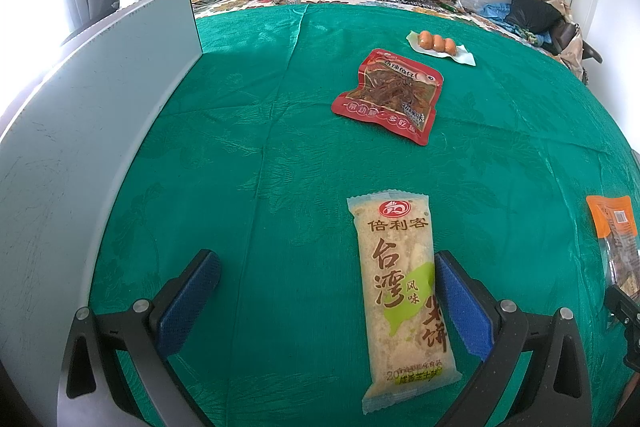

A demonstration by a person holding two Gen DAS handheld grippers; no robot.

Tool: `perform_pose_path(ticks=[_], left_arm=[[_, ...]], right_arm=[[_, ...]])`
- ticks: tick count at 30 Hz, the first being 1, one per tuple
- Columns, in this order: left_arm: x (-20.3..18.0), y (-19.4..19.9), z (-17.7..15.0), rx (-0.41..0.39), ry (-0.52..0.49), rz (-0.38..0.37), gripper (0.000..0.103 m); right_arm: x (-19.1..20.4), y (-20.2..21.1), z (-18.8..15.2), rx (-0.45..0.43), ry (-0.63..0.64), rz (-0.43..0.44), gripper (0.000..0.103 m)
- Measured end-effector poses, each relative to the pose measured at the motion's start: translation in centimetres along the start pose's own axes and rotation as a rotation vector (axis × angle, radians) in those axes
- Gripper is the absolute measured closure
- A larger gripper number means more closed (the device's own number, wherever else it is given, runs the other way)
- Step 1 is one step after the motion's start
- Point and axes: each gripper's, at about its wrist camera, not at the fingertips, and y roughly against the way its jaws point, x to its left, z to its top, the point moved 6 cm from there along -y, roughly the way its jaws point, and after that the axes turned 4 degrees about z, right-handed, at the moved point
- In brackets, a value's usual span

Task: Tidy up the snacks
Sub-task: 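Grasp the dried-meat pack with the right tool, then grasp the cake bar with the left tool while the right tool lifts the meat pack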

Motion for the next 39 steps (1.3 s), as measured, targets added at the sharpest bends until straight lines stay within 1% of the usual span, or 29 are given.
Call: perform_pose_path(ticks=[10, 12, 13, 15, 16, 17, 18, 19, 21, 22, 24, 25, 26, 27, 28, 30, 31, 32, 34, 35, 36, 39], left_arm=[[-0.1, -0.1, 0.0, 0.002, -0.003, 0.004, 0.0], [-0.2, -0.1, 0.0, 0.018, -0.012, 0.003, 0.0], [-0.3, -0.1, 0.0, 0.046, -0.023, -0.006, 0.0], [-0.3, -0.1, 0.0, 0.108, -0.048, -0.021, 0.0], [-0.5, 0.0, -0.2, 0.134, -0.06, -0.031, 0.0], [-0.5, 0.0, -0.3, 0.148, -0.071, -0.039, 0.0], [-0.7, 0.1, -0.4, 0.16, -0.085, -0.047, 0.0], [-0.8, 0.2, -0.6, 0.164, -0.092, -0.05, 0.0], [-1.1, 0.2, -0.6, 0.171, -0.105, -0.053, 0.0], [-1.2, 0.2, -0.6, 0.173, -0.108, -0.053, 0.001], [-1.5, 0.5, -0.8, 0.173, -0.108, -0.054, 0.005], [-1.6, 0.7, -0.8, 0.168, -0.11, -0.056, 0.013], [-1.7, 1.1, -0.8, 0.157, -0.118, -0.061, 0.03], [-2.1, 1.7, -0.8, 0.141, -0.139, -0.072, 0.043], [-2.3, 2.1, -0.8, 0.137, -0.155, -0.077, 0.075], [-2.3, 2.4, -1.1, 0.152, -0.169, -0.072, 0.074], [-2.1, 2.6, -1.3, 0.158, -0.157, -0.081, 0.074], [-1.8, 2.9, -1.5, 0.158, -0.139, -0.086, 0.074], [-1.0, 3.8, -1.6, 0.149, -0.083, -0.118, 0.074], [-0.7, 4.5, -1.6, 0.142, -0.045, -0.147, 0.074], [-0.4, 5.3, -1.6, 0.135, -0.012, -0.174, 0.074], [0.2, 7.4, -1.2, 0.108, 0.041, -0.218, 0.074]], right_arm=[[0.0, -0.1, 0.1, 0.0, -0.001, 0.001, 0.012], [-0.1, 0.0, -0.1, 0.002, -0.005, 0.003, 0.012], [-0.3, 0.1, -0.1, 0.021, -0.008, 0.006, 0.012], [-0.5, -0.1, 0.3, 0.118, -0.012, 0.035, 0.012], [-0.9, 0.0, 0.6, 0.174, -0.046, 0.085, 0.012], [-1.2, 0.3, 0.8, 0.193, -0.087, 0.125, 0.013], [-2.0, 0.6, 1.2, 0.208, -0.168, 0.19, 0.013], [-2.9, 0.9, 1.6, 0.221, -0.235, 0.229, 0.013], [-4.1, 1.1, 2.2, 0.252, -0.311, 0.244, 0.013], [-4.3, 1.0, 2.4, 0.267, -0.312, 0.232, 0.013], [-3.9, 0.5, 2.7, 0.312, -0.272, 0.194, 0.013], [-3.2, -0.1, 2.7, 0.341, -0.237, 0.163, 0.013], [-2.6, -0.5, 2.7, 0.365, -0.215, 0.144, 0.012], [-2.0, -1.0, 2.4, 0.395, -0.192, 0.116, 0.012], [-1.6, -1.6, 1.9, 0.431, -0.158, 0.093, 0.011], [-0.9, -1.6, 1.9, 0.425, -0.093, 0.06, 0.013], [-0.6, -1.5, 1.9, 0.41, -0.068, 0.047, 0.018], [-0.5, -1.2, 1.8, 0.398, -0.07, 0.058, 0.023], [-0.7, -0.5, 1.6, 0.381, -0.109, 0.109, 0.029], [-0.9, 0.2, 1.6, 0.362, -0.146, 0.152, 0.029], [-1.0, 0.8, 1.7, 0.341, -0.165, 0.175, 0.029], [-1.4, 3.0, 2.1, 0.279, -0.196, 0.22, 0.029]])
